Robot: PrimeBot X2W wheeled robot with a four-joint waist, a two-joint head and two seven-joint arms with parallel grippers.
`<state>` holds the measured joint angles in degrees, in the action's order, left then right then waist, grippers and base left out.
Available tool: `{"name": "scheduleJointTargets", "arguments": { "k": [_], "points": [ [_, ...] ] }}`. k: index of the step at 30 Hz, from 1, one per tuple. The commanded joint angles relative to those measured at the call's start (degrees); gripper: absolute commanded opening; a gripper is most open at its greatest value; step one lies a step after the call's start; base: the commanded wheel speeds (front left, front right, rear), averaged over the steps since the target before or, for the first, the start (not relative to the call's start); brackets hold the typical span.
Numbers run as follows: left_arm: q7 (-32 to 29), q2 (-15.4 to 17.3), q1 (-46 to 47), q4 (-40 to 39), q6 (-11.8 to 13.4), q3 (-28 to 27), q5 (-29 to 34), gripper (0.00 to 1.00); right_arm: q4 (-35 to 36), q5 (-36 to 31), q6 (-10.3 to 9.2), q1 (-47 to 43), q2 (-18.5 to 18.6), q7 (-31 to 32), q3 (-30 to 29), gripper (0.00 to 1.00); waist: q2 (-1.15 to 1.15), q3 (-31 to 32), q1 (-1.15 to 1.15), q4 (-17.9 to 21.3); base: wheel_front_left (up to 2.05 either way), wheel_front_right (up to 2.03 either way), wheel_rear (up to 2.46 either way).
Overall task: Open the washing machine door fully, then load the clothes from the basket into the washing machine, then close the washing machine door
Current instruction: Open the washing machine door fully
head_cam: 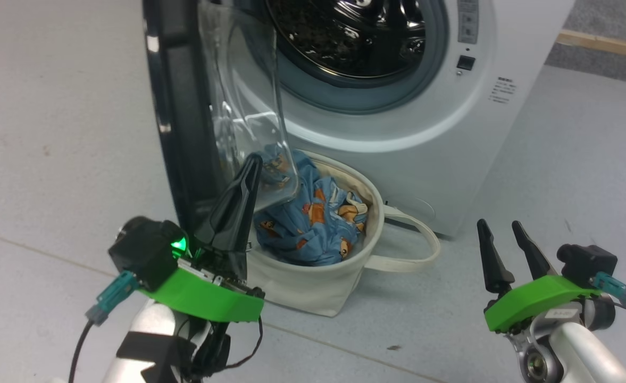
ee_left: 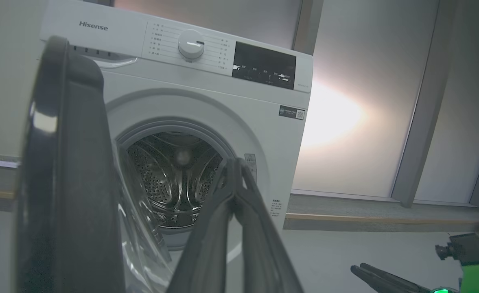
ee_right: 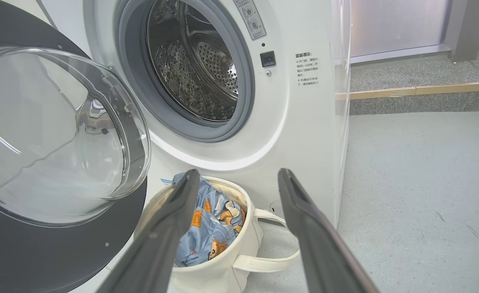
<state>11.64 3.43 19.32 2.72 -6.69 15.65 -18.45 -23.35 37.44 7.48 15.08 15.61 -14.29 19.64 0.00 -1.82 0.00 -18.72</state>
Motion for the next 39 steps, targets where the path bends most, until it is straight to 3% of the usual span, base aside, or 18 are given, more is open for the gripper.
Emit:
{"name": "scheduleJointTargets", "arguments": {
  "k": [1,13,28,39],
  "points": [
    [-0.29,0.05,2.44,-0.52,0.51,-1.76,-0.64,0.00,1.71,0.44,0.01,2.03,0.94,-0.71,0.97,1.00,0.00,-0.61,0.00,0.91,0.00,0.00,0.00],
    [0.08,0.62,2.31,10.95,2.23,-3.58,-3.18,0.00,1.53,0.62,0.01,2.87,1.23,-0.71,0.74,1.00,0.00,-2.48,0.00,3.14,0.00,0.00,0.00],
    [-1.16,3.42,-2.24,10.00,4.43,-5.20,-3.78,0.00,2.03,0.46,0.01,3.06,0.39,-0.71,0.83,1.00,0.00,-2.45,0.00,-0.67,0.00,0.00,0.00],
    [-1.91,8.14,-3.29,10.03,6.34,-9.83,-5.08,0.00,2.13,0.86,0.01,2.47,0.19,-0.71,0.84,1.00,0.00,-1.73,0.00,-2.20,0.00,0.00,0.00]
  ]
}}
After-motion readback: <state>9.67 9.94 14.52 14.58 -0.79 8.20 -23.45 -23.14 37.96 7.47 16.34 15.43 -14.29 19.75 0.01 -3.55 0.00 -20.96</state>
